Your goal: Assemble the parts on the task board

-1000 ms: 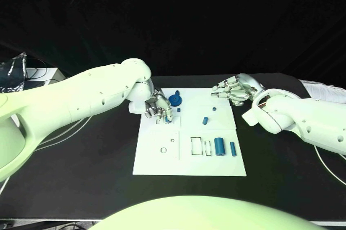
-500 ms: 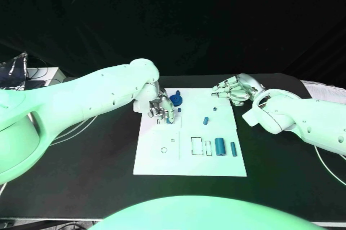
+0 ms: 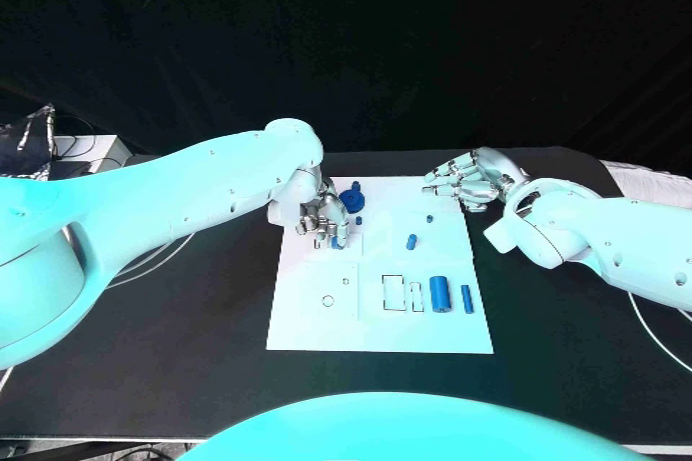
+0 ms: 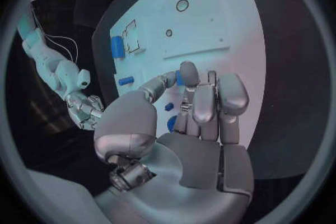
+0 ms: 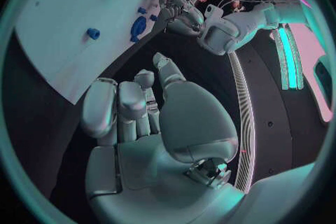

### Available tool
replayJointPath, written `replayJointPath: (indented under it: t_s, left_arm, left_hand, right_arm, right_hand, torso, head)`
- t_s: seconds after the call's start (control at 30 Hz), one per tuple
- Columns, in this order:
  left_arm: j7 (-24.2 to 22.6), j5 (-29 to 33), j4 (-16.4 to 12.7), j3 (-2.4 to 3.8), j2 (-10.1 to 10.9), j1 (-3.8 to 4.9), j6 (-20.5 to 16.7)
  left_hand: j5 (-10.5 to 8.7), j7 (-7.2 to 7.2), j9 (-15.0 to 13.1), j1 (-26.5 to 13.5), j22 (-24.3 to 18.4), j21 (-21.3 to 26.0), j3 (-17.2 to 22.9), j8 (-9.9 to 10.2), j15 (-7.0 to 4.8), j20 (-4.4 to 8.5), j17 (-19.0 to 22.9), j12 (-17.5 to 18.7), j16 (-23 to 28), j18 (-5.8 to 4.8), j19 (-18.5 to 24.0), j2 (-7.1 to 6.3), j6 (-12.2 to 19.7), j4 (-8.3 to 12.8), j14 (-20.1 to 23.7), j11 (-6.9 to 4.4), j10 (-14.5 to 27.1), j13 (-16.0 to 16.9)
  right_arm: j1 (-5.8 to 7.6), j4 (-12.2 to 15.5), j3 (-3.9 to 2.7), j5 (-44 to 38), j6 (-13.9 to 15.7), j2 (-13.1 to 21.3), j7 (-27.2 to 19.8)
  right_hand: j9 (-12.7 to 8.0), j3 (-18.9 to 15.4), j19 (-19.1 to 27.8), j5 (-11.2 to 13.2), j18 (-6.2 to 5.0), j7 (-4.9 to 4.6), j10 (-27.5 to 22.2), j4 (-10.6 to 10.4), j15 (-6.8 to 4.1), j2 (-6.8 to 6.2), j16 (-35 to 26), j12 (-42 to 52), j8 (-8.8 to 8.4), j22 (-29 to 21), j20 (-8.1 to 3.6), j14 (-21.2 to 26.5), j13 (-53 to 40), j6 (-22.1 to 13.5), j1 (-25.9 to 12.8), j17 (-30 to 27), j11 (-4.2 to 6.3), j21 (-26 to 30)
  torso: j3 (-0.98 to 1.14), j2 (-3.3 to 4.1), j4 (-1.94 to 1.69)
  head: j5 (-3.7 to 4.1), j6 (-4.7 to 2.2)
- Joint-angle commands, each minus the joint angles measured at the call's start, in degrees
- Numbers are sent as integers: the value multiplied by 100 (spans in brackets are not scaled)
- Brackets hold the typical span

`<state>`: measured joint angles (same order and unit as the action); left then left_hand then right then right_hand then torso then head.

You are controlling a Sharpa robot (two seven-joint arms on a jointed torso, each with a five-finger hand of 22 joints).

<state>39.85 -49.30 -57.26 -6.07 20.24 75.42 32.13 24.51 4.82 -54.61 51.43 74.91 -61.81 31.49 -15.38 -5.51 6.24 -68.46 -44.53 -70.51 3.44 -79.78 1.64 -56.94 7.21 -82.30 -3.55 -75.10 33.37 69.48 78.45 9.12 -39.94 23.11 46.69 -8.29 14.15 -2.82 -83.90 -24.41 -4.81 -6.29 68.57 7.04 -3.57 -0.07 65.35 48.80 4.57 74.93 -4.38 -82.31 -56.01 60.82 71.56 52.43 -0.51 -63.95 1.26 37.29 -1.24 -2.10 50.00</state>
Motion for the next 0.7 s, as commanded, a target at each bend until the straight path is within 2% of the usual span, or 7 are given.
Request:
replayJointPath:
  t_s: [0.03,0.7]
  left_arm:
    - [40,-120,11,-22,13,-14,112]
    - [37,-113,114,-7,49,-22,56]
  left_hand:
    - [-1,-439,-2,115,665,-42,362,-3,-8,-2,-2,-24,-20,-56,-22,162,-669,352,-26,-20,0,6]
    - [-7,-447,-32,34,662,-44,363,21,-7,-2,13,-31,-30,-61,-16,194,-691,343,-24,-22,-7,9]
  right_arm:
    - [-3,2,-2,-40,-80,-2,-52]
    - [-3,-5,-2,-40,-80,-14,-57]
  right_hand:
    - [-4,-1,-439,-31,-1,-38,1,49,-43,-9,-23,-13,-26,886,-40,-13,0,20,46,3,44,27]
    - [-5,-2,-439,-29,0,-38,0,49,-43,-5,-25,-15,-26,887,-41,-13,1,22,38,1,43,24]
  torso:
    - [0,0,-3]
    - [-1,-2,-3]
  head:
    - [10,0]
    - [-11,0]
